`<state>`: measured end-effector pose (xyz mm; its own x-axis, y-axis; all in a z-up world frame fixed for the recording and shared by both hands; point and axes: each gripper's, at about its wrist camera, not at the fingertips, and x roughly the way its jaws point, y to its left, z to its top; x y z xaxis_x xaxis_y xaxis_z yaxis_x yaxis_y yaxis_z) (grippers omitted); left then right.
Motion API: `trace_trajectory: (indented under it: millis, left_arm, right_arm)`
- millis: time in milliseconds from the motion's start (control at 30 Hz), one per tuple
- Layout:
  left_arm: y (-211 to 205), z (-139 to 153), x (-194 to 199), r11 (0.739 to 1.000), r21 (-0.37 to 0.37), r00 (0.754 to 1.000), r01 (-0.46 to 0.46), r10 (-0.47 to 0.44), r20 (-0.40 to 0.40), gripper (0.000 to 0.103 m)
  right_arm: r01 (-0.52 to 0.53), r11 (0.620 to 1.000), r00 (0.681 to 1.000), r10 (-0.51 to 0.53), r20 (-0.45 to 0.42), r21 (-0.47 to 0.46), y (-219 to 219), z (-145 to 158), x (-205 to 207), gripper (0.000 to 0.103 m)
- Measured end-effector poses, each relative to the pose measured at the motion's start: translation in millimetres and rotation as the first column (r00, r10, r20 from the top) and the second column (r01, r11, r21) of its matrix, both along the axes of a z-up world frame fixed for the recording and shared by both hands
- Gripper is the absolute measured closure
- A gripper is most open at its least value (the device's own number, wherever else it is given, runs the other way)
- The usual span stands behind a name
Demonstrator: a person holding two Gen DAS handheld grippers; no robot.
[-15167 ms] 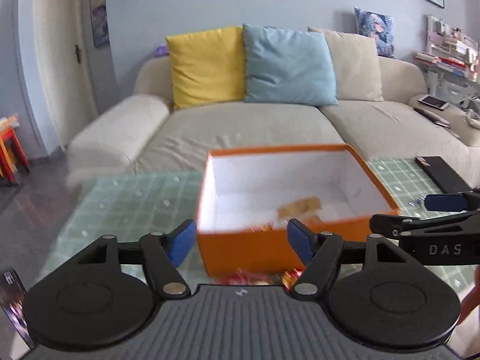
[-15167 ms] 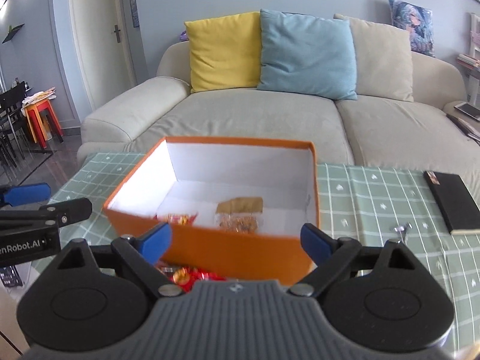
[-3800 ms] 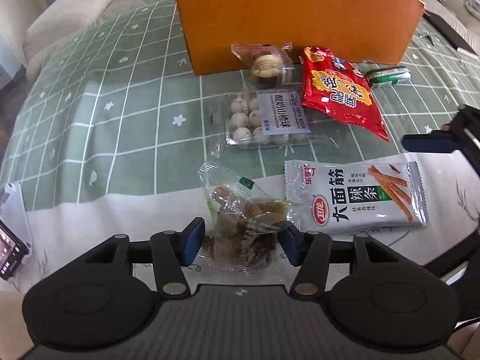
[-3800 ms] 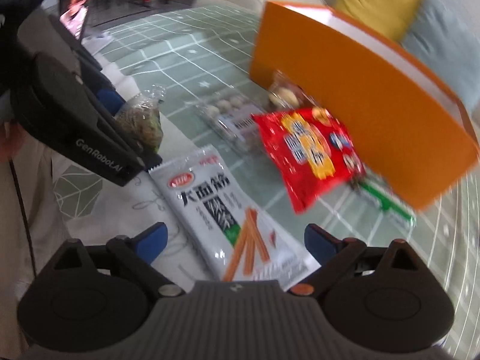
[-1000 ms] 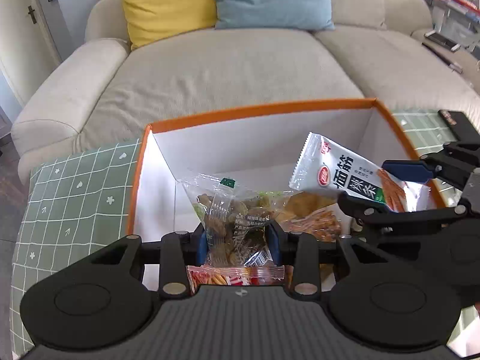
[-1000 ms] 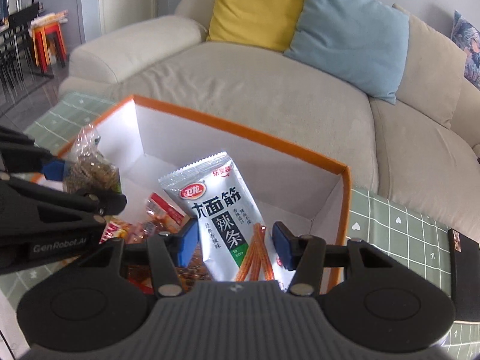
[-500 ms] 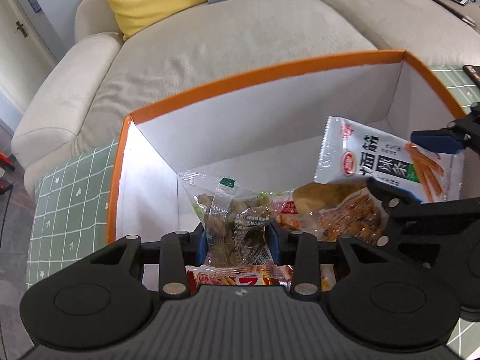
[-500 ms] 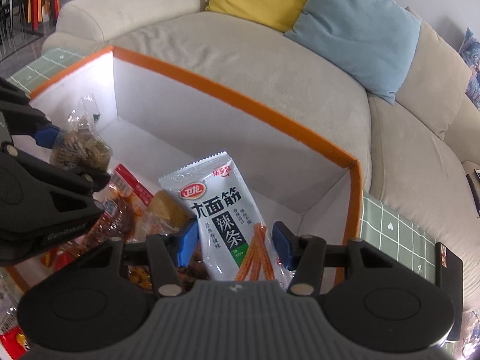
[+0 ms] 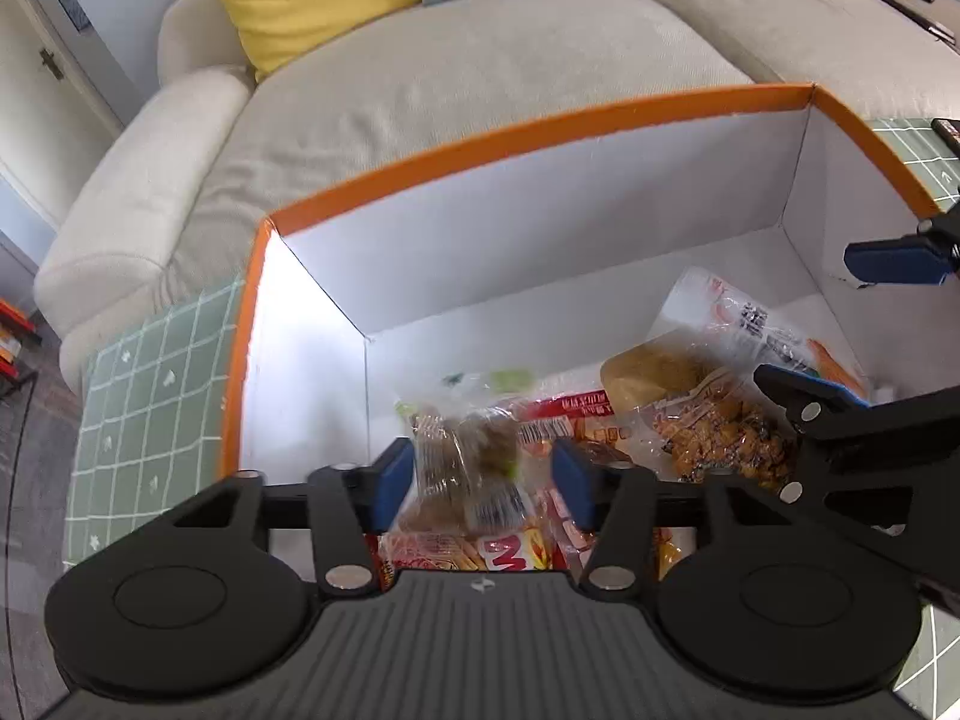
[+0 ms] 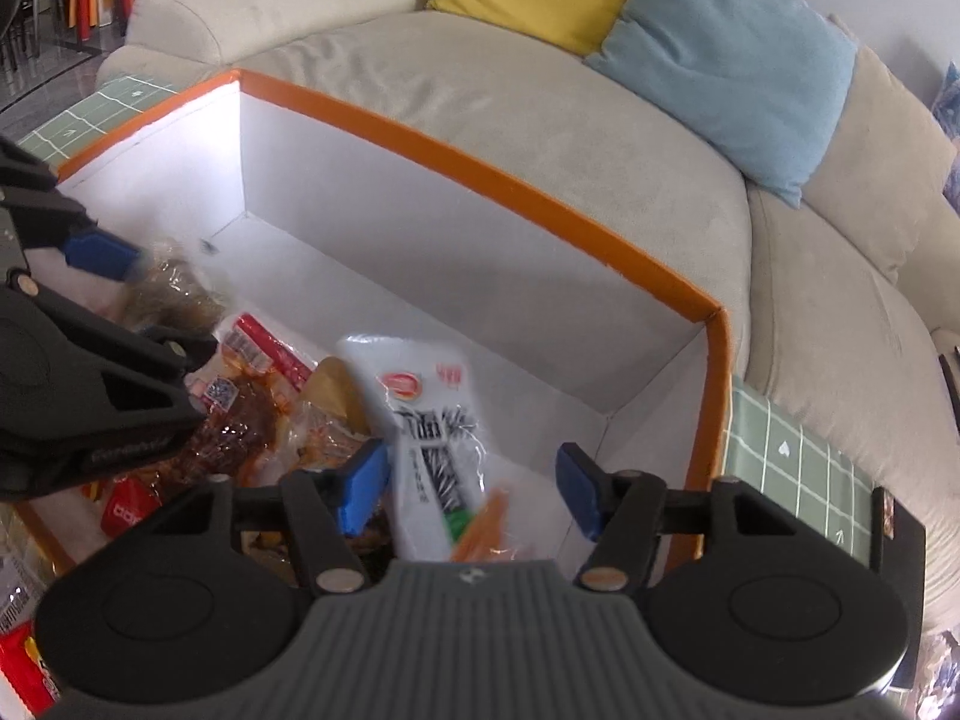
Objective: Organize snacks
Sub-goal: 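Open both tools to drop the packets into the box, then move the left tool to the yogurt hawthorn pack while the right tool approaches the red chip bag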
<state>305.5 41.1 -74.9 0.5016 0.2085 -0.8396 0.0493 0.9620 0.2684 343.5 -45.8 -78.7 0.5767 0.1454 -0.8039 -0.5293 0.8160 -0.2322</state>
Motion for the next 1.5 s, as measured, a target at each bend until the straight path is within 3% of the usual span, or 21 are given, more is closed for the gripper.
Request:
trace_trajectory:
  millis: [233, 433, 800, 1133, 1267, 1500]
  left_arm:
    - [-7, 25, -20, 1.000, 0.013, 0.996, 0.023, -0.024, 0.089, 0.021]
    - [-7, 55, -46, 0.999, -0.034, 0.981, -0.002, 0.009, 0.193, 0.021]
    - [-12, 92, -116, 0.997, -0.072, 0.937, -0.003, 0.028, 0.347, 0.021]
    - [-5, 82, -174, 0.989, -0.150, 0.928, -0.008, 0.063, 0.366, 0.021]
    - [0, 66, -194, 0.984, -0.178, 0.939, -0.018, 0.078, 0.336, 0.022]
    - [18, 30, -226, 0.973, -0.216, 0.951, -0.075, 0.135, 0.279, 0.026]
  right_arm:
    - [-0.016, 1.000, 0.999, 0.015, 0.046, 0.014, -8, 19, -13, 0.025]
    - [0.006, 0.998, 0.996, -0.011, 0.093, 0.063, -26, 41, -36, 0.023]
    - [0.075, 0.960, 0.979, -0.123, 0.165, 0.270, -56, 78, -106, 0.022]
    - [0.162, 0.909, 0.973, -0.213, 0.093, 0.385, -72, 68, -169, 0.022]
    - [0.197, 0.896, 0.971, -0.235, 0.050, 0.398, -72, 55, -191, 0.022]
    - [0.215, 0.907, 0.973, -0.232, 0.003, 0.362, -70, 23, -222, 0.023]
